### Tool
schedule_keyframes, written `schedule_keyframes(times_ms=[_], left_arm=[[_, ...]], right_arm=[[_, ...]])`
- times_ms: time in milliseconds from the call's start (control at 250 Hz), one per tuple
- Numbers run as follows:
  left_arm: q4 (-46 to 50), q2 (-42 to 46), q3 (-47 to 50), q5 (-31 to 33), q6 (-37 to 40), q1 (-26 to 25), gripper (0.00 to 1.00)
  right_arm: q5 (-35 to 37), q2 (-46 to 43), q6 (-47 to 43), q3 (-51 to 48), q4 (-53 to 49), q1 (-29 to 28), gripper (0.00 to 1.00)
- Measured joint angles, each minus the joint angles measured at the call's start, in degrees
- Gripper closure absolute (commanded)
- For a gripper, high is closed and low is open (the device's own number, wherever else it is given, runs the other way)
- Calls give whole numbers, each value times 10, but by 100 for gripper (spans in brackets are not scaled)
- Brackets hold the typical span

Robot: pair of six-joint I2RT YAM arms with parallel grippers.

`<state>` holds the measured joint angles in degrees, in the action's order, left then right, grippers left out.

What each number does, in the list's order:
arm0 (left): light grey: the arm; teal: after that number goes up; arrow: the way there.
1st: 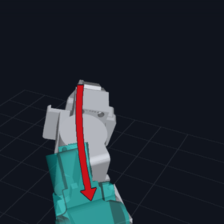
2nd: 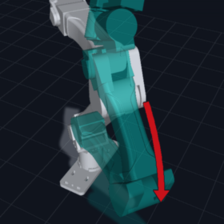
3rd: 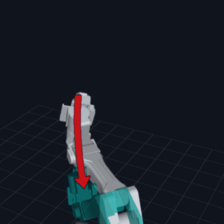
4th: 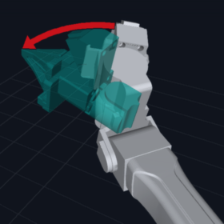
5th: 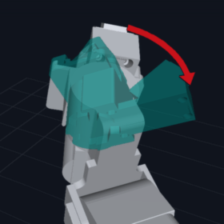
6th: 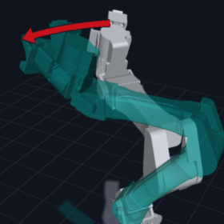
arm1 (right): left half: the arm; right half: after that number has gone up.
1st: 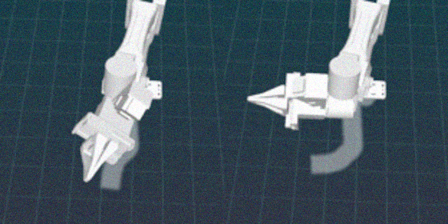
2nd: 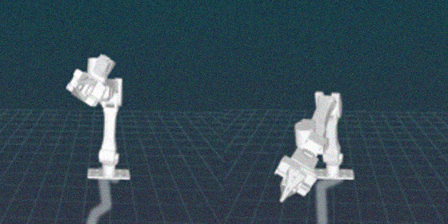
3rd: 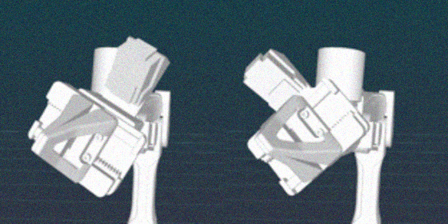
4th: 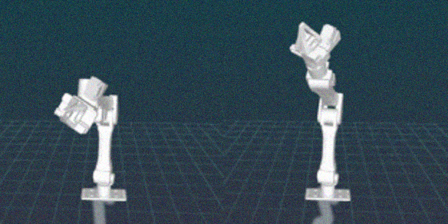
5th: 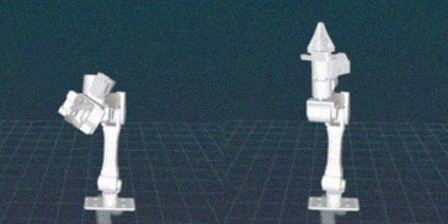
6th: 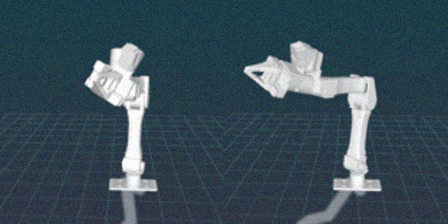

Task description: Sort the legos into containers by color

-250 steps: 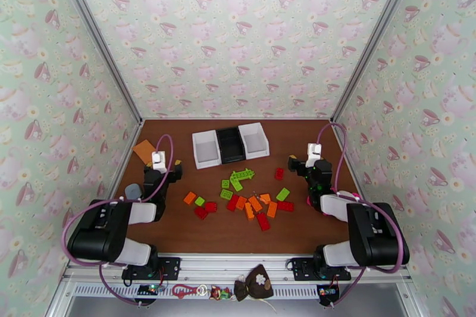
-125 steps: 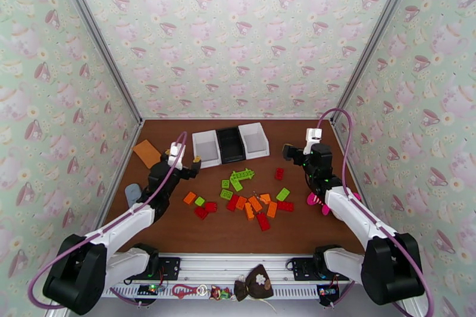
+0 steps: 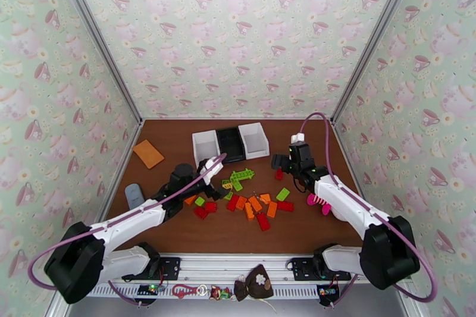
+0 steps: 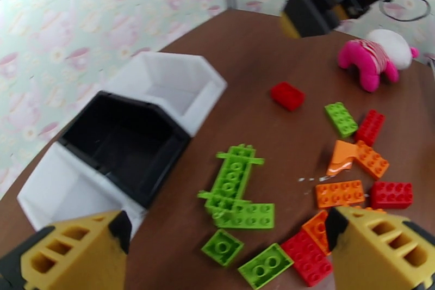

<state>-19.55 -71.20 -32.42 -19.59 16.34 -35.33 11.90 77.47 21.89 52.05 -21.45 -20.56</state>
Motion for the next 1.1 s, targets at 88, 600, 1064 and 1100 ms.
schedule_keyframes(times_ms=[88, 600, 1064, 1100], left_arm=[[-5, -30, -4, -16, 3, -16, 0], [-15, -58, -4, -40, 4, -30, 0], [-17, -64, -4, -40, 4, -37, 0], [-17, -64, -4, -40, 4, -37, 0]], right_arm=[[8, 40, 11, 22, -24, -9, 0], [10, 213, 36, 71, -46, -13, 15], [5, 235, 41, 77, -45, -13, 68], [5, 234, 41, 77, -45, -13, 69]])
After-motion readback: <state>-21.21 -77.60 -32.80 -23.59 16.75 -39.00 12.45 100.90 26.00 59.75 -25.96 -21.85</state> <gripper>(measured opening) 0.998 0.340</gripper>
